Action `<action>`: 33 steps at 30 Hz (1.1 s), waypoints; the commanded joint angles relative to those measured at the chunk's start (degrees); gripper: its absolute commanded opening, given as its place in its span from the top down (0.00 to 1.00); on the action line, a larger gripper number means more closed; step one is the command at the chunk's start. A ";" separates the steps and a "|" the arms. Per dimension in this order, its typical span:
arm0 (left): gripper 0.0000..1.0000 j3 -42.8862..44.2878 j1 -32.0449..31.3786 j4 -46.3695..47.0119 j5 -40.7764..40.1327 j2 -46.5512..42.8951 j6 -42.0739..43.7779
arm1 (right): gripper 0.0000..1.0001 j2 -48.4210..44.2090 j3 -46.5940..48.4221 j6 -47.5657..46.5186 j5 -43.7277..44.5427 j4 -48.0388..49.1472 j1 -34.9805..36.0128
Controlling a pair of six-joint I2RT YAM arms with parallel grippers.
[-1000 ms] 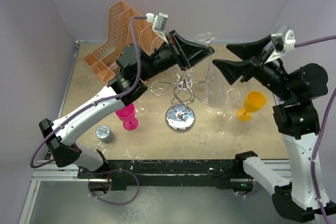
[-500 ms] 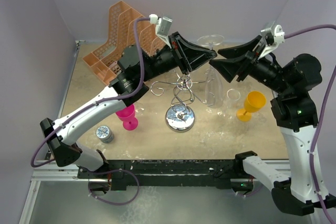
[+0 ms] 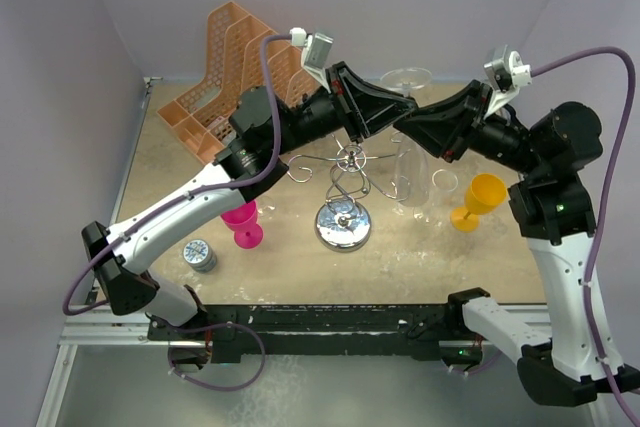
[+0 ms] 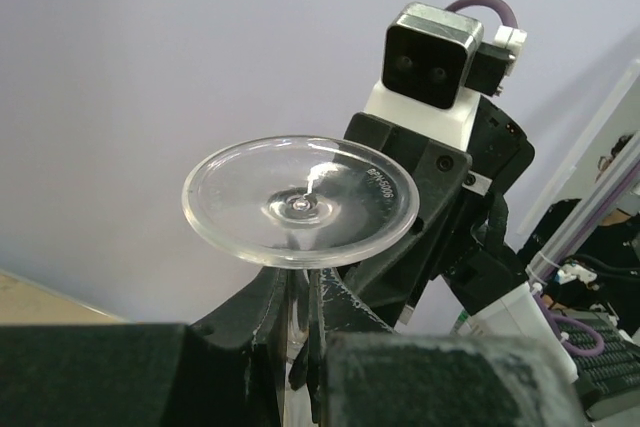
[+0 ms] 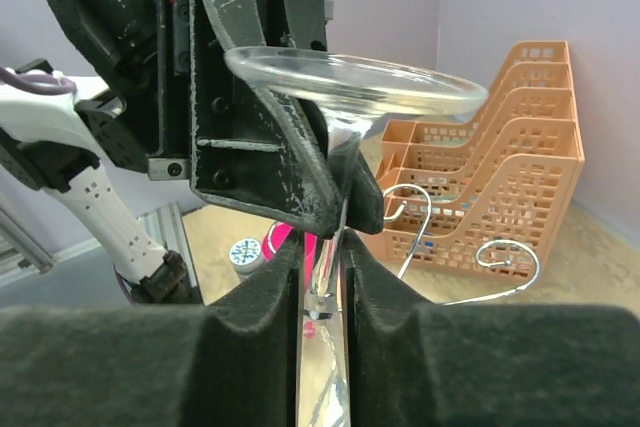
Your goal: Place the wine glass upside down on the wine glass rack
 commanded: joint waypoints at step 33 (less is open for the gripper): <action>0.48 -14.83 -0.60 -25.74 -29.69 -24.08 13.04 | 1.00 -17.47 -30.86 -12.61 40.40 17.01 -0.07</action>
